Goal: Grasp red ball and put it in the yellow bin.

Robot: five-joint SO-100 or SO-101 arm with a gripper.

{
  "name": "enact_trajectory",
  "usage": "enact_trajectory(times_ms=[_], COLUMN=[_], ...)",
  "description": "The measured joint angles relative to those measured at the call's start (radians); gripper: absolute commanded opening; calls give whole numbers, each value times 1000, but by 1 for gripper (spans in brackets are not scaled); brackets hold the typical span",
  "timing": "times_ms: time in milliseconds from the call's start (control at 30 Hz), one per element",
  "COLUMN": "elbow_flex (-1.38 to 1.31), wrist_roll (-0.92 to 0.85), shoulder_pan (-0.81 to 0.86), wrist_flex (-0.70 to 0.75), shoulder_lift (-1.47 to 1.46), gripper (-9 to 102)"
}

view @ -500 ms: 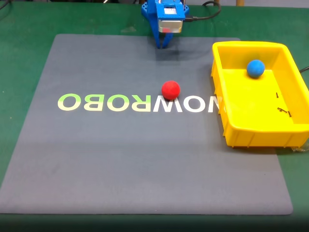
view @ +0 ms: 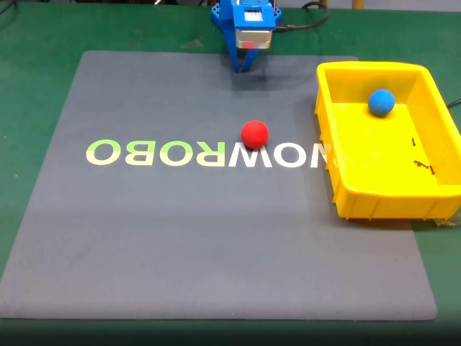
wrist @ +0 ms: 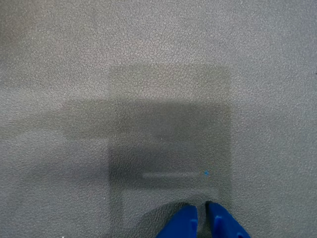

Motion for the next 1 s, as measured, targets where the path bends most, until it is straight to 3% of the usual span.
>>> enact_trajectory(times_ms=[300, 367, 467, 533, 867, 1000], elbow_flex=[0, 0, 0, 0, -91, -155], wrist_roll=[0, 0, -9, -28, -66, -92], shoulder_pan=[0, 0, 0, 8, 14, 32], wrist_flex=[0, 0, 0, -3, 6, -74], shoulder_lift=[0, 0, 0, 0, 0, 0], gripper=[1, 11, 38, 44, 44, 44])
